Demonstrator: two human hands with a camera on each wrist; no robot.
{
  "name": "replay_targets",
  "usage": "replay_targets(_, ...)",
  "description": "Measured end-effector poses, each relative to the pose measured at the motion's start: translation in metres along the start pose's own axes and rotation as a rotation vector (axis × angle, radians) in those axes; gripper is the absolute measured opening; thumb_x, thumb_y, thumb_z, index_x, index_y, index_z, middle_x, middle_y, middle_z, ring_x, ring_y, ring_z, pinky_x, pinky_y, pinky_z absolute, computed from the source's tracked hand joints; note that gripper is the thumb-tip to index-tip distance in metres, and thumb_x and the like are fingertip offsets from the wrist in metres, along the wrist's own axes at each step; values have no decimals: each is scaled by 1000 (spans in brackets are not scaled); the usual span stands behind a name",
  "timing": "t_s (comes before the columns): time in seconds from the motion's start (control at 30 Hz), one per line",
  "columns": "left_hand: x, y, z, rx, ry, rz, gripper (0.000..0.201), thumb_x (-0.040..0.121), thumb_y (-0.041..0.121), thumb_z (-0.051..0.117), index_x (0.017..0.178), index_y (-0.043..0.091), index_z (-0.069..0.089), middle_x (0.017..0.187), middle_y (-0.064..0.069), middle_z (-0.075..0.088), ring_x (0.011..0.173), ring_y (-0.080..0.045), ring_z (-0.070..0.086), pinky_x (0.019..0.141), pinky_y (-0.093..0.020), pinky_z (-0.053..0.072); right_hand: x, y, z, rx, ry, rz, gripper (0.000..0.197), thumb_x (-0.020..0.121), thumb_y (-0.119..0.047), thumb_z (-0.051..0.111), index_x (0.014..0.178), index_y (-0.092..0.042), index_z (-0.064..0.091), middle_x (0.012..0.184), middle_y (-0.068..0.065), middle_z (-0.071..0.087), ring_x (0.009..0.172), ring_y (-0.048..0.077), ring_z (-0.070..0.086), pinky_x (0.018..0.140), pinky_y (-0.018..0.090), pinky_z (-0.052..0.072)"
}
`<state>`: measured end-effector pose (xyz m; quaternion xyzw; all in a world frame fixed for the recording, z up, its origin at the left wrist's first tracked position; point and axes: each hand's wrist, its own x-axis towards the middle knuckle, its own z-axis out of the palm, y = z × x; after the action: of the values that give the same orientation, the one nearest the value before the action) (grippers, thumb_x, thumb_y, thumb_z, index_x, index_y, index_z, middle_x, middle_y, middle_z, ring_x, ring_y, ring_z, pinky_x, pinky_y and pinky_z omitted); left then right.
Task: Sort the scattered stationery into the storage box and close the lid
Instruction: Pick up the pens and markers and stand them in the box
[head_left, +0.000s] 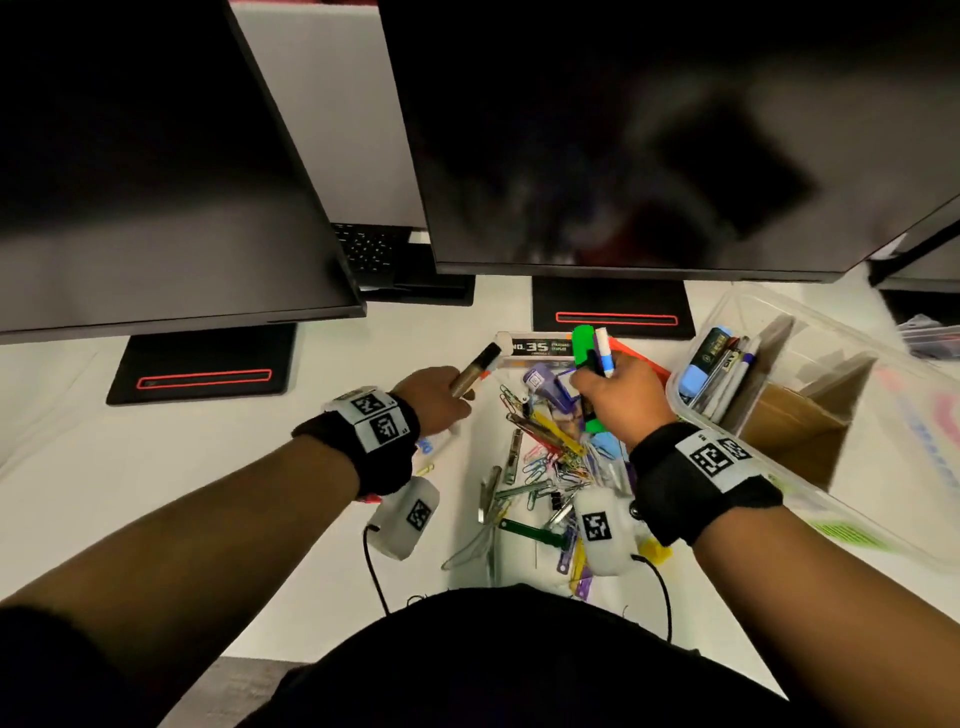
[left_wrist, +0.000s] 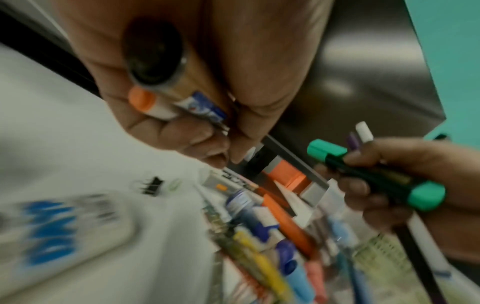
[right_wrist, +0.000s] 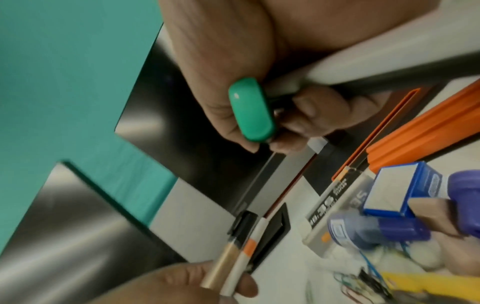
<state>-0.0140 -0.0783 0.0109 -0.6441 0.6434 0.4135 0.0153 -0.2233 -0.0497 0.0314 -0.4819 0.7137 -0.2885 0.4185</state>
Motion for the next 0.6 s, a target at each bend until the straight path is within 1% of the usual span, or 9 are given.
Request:
replay_targets(0.07, 1, 19, -1, -189, -31, 12, 23, 86, 11, 57, 109, 11, 59, 72, -1, 57, 60, -16, 55, 54, -23, 43, -3, 0, -19, 77, 22, 54, 12, 86, -12, 58, 75, -10, 56, 62, 6, 51, 53, 17, 47, 51, 22, 41)
replay_targets(0.1, 3, 28, -1, -262, -46, 13, 21, 85, 9, 57, 107, 9, 58, 67, -1, 53, 57, -15, 51, 53, -23, 41, -3, 1, -31, 133, 39, 84, 12, 85, -13, 59, 74, -11, 56, 63, 5, 52, 55, 17, 47, 52, 23, 41)
replay_targets(0.17, 4, 42, -1, -362, -68, 13, 16, 85, 6, 58, 100, 8, 55, 67, -5, 52, 59, -17, 50, 56, -25, 41, -2, 5, -52, 293, 81, 148, 10, 85, -14, 59, 75, -12, 57, 64, 5, 55, 57, 17, 51, 56, 28, 41)
replay_targets(0.2, 4, 51, 0, -396, -81, 17, 14, 85, 5, 58, 98, 8, 54, 69, -6, 53, 62, -19, 50, 58, -26, 41, -1, 7, -65, 368, 123, 182, 12, 85, -14, 59, 74, -11, 57, 60, 3, 55, 53, 14, 54, 54, 28, 43)
replay_targets(0.3, 7, 72, 5, -466, -94, 34, 15, 85, 7, 59, 100, 4, 56, 74, -10, 55, 70, -23, 50, 61, -30, 42, 0, 9, -95, 520, 239, 289, 19, 87, -11, 55, 69, -6, 53, 42, 2, 54, 29, 8, 50, 35, 18, 43)
replay_targets(0.37, 8, 86, 9, -476, -79, 64, 27, 80, 9, 61, 104, -2, 58, 80, -16, 58, 73, -25, 51, 66, -36, 42, 3, 15, -110, 574, 288, 343, 21, 89, -8, 53, 68, -4, 51, 49, 10, 54, 25, 10, 49, 33, 16, 44)
replay_targets(0.43, 9, 99, 13, -488, -55, 90, 31, 73, 14, 63, 99, -1, 59, 82, -17, 60, 74, -26, 54, 70, -39, 44, 7, 22, -118, 628, 282, 385, 13, 90, -6, 52, 78, -1, 53, 62, 16, 54, 29, 16, 53, 35, 23, 50)
replay_targets(0.5, 10, 113, 15, -528, -45, 104, 20, 72, 11, 62, 91, 4, 60, 78, -15, 58, 70, -26, 53, 70, -38, 46, 13, 28, -120, 619, 261, 409, 7, 89, -4, 51, 85, 1, 55, 67, 18, 56, 40, 23, 59, 43, 31, 55)
replay_targets(0.6, 8, 139, 21, -555, -50, 134, 16, 80, -3, 54, 94, 4, 57, 83, -16, 51, 60, -20, 49, 50, -20, 46, 25, 33, -123, 525, 262, 415, 11, 86, -4, 53, 76, -1, 56, 73, 21, 59, 60, 32, 61, 71, 46, 58)
